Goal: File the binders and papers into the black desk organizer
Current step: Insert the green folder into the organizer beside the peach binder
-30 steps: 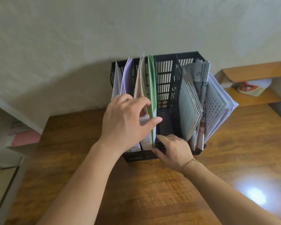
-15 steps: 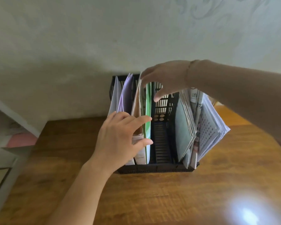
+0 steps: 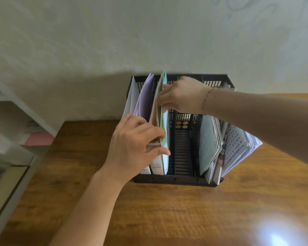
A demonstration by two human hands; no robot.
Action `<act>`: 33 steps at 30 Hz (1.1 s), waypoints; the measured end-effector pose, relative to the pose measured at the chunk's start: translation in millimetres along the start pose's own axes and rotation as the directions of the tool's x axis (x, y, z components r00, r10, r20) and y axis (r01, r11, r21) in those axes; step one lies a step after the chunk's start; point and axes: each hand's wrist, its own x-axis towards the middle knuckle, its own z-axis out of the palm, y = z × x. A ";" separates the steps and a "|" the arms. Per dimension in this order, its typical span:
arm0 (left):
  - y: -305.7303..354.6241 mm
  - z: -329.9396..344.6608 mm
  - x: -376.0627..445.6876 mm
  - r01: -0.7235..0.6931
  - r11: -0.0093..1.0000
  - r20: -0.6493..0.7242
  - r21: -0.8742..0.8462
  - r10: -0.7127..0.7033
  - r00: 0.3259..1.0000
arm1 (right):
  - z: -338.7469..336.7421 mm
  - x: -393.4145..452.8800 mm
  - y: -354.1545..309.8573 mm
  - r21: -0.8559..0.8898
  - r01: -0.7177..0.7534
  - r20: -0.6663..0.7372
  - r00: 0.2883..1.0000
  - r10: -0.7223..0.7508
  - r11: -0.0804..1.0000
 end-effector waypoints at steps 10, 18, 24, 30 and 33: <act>-34.7 -36.2 -40.4 0.272 0.937 -0.106 -0.219 -0.300 0.948 | -43.3 -47.5 -57.5 0.237 -0.249 -0.242 0.921 0.306 0.939; -43.1 -16.1 -63.2 0.511 0.815 0.214 -0.274 -0.466 0.858 | -10.2 -35.2 -137.1 0.145 -0.423 -0.077 0.897 0.436 0.895; -42.2 -16.8 -59.2 0.375 0.891 0.173 -0.255 -0.340 0.924 | -2.1 -28.8 -167.2 0.129 -0.506 -0.124 0.845 0.520 0.853; -33.0 -14.7 -58.6 0.387 0.883 0.116 -0.264 -0.369 0.922 | 11.0 -24.1 -166.5 0.162 -0.534 -0.231 0.797 0.558 0.830; -26.9 -12.5 -63.7 0.318 0.912 0.062 -0.259 -0.313 0.948 | 13.2 -28.2 -166.8 0.207 -0.503 -0.250 0.802 0.543 0.839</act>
